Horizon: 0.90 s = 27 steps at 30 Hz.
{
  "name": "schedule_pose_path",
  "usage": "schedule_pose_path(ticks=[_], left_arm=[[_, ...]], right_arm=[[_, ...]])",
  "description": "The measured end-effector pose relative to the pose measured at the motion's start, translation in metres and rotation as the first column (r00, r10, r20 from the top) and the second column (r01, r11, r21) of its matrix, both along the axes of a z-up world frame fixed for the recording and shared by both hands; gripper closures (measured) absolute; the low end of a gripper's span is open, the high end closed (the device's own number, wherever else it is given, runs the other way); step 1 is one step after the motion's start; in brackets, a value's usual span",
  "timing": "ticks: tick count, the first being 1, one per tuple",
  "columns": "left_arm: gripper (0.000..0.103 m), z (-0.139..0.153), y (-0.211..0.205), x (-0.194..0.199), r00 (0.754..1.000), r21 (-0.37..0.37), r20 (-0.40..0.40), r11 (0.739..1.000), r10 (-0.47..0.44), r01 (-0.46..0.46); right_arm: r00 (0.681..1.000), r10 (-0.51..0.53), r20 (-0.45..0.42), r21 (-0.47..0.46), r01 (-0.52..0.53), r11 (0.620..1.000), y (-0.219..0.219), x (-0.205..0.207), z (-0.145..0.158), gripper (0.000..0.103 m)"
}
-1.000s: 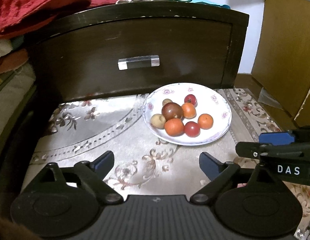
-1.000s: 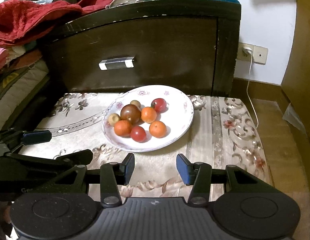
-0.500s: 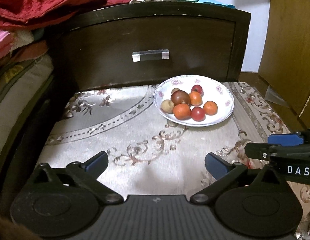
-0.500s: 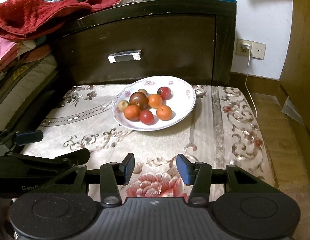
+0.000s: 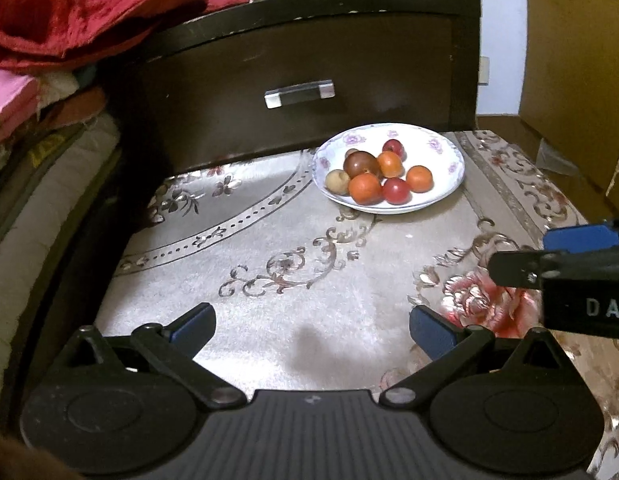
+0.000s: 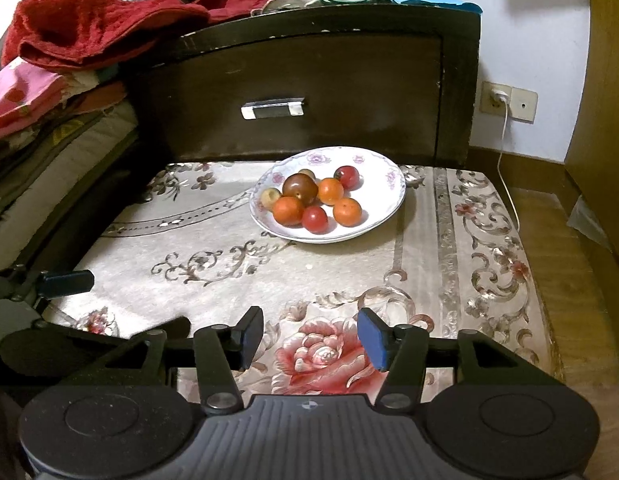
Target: Organize fruits
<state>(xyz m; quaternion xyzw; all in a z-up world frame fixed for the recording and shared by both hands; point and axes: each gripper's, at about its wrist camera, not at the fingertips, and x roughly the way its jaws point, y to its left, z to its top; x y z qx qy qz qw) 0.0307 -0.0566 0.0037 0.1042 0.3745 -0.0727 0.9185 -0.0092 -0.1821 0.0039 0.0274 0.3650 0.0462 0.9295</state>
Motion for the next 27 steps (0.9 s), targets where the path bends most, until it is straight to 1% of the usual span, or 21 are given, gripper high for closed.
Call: schedule_pose_path(ticks=[4, 14, 21, 27], left_arm=[[0.000, 0.003, 0.000, -0.008, 1.000, -0.008, 0.004, 1.000, -0.008, 0.008], [0.000, 0.004, 0.006, -0.014, 1.000, -0.004, 0.002, 1.000, 0.022, -0.022], [0.000, 0.008, 0.014, -0.018, 0.999, -0.037, 0.006, 0.999, 0.037, -0.037], [0.000, 0.007, 0.015, -0.020, 0.999, -0.037, 0.002, 0.998, 0.047, -0.047]], right_arm=[[1.000, 0.003, 0.005, 0.004, -0.003, 1.000, 0.001, -0.006, 0.001, 0.053], [1.000, -0.007, 0.010, -0.006, 0.007, 1.000, 0.002, -0.019, 0.000, 0.053], [1.000, -0.012, 0.006, -0.018, 0.013, 1.000, 0.003, -0.025, 0.000, 0.052], [1.000, 0.007, 0.000, -0.024, -0.007, 1.000, 0.010, -0.031, -0.002, 0.052]])
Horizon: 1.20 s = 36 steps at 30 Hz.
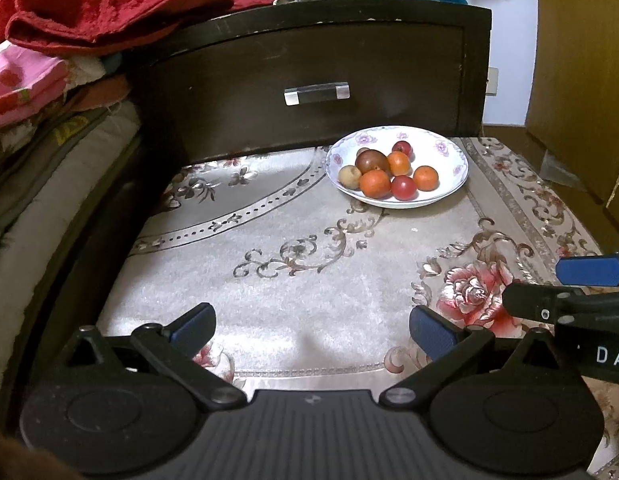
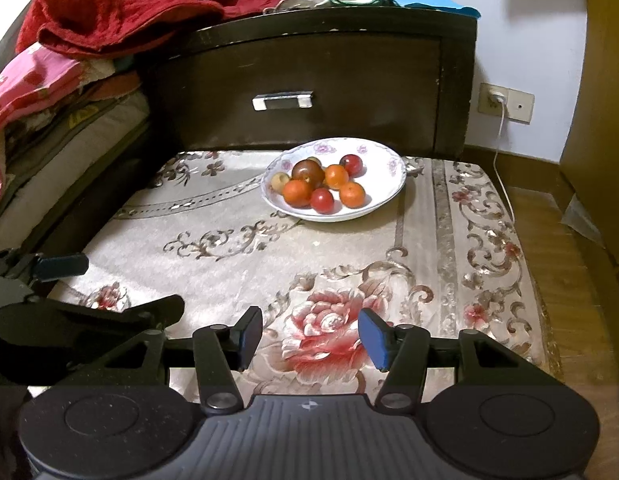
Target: Organize fruits
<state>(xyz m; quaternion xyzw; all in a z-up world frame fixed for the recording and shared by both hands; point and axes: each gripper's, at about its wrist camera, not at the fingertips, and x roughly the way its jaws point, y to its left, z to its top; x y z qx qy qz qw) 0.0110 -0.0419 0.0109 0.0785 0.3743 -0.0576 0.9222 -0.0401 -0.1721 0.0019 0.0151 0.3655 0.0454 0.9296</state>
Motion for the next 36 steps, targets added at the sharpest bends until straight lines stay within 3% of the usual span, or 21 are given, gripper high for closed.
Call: schedule_pose_path(ticks=[36], left_arm=[[0.000, 0.001, 0.007, -0.015, 1.000, 0.002, -0.004, 1.000, 0.008, -0.008]], right_arm=[[1.000, 0.010, -0.013, -0.002, -0.010, 1.000, 0.009, -0.013, -0.003, 0.052]])
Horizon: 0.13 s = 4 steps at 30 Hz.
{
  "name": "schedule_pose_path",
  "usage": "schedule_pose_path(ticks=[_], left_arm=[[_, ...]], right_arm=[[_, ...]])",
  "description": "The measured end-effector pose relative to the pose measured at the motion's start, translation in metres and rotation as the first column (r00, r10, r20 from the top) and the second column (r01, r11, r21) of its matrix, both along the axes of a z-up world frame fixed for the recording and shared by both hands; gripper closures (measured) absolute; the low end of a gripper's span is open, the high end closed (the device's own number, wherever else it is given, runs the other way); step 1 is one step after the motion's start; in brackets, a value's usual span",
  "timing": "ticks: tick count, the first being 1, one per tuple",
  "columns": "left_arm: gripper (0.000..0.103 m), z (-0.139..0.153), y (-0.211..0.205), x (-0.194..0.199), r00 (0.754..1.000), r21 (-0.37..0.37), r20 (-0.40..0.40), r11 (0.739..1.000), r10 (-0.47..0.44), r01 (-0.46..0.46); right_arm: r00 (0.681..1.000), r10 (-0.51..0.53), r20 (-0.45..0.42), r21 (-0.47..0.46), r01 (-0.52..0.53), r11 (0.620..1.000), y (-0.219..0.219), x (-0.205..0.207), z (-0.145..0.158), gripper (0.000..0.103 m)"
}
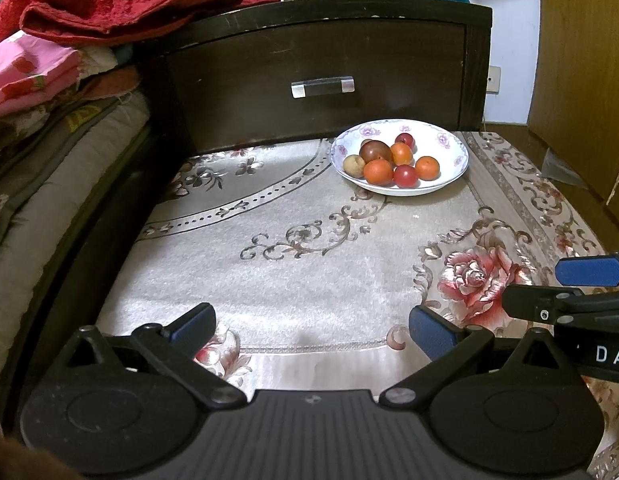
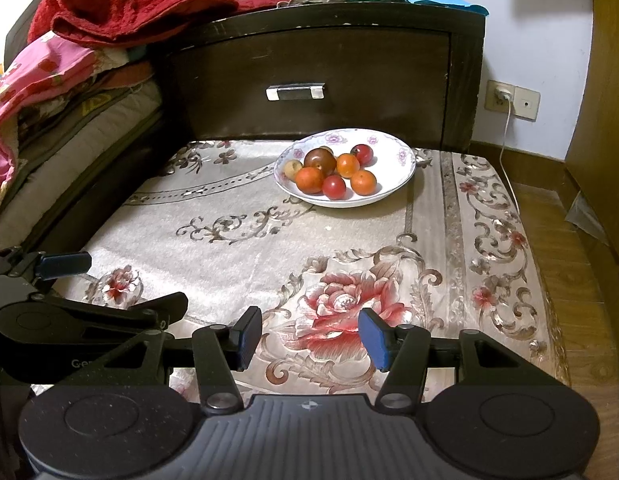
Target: Organize fruits
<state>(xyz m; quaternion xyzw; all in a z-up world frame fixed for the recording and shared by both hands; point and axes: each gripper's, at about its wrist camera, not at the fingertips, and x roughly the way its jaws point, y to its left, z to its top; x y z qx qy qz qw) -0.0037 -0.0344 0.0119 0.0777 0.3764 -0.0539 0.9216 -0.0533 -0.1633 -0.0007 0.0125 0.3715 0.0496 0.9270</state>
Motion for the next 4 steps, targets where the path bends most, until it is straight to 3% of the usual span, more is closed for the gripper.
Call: schedule_pose_path(ticks=[4], left_arm=[[0.000, 0.0007, 0.0016, -0.0019, 1.000, -0.003, 0.004, 1.000, 0.002, -0.002]], right_arm=[[1.000, 0.002, 0.001, -0.001, -0.002, 1.000, 0.0015, -0.0024, 0.0000, 0.051]])
